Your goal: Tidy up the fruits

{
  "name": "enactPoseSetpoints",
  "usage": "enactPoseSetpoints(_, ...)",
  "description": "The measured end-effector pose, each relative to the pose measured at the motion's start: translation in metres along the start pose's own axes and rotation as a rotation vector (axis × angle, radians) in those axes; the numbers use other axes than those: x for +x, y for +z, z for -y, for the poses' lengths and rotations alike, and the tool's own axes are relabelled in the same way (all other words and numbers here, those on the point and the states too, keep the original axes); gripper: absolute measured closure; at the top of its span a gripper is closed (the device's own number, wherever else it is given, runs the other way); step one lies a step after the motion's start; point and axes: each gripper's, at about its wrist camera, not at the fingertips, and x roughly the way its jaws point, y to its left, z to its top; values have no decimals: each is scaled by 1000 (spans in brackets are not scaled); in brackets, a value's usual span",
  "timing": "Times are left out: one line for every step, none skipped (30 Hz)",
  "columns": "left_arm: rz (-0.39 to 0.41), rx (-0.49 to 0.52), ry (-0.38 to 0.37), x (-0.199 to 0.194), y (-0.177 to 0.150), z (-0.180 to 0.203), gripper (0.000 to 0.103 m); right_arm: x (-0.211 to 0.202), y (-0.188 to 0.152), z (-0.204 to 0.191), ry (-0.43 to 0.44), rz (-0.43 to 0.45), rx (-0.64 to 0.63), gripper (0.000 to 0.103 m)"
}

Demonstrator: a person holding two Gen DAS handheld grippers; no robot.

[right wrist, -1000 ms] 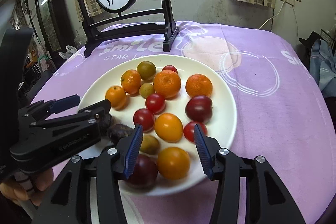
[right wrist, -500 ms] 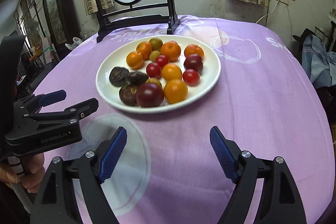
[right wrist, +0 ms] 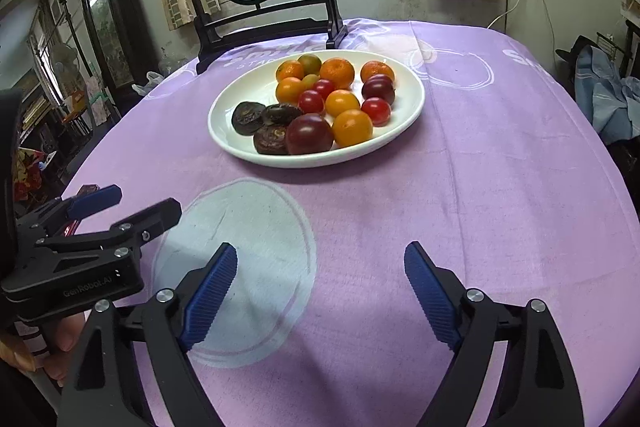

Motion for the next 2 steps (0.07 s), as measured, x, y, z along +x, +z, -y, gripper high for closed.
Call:
enactPoseSetpoints(0,0,-1,0,-1,0,14,2,-2,-1,0,-7,2,16)
enactPoseSetpoints(-2,-1,-3,0,-2,0,13,3,-3,-1,2,-13,4,16)
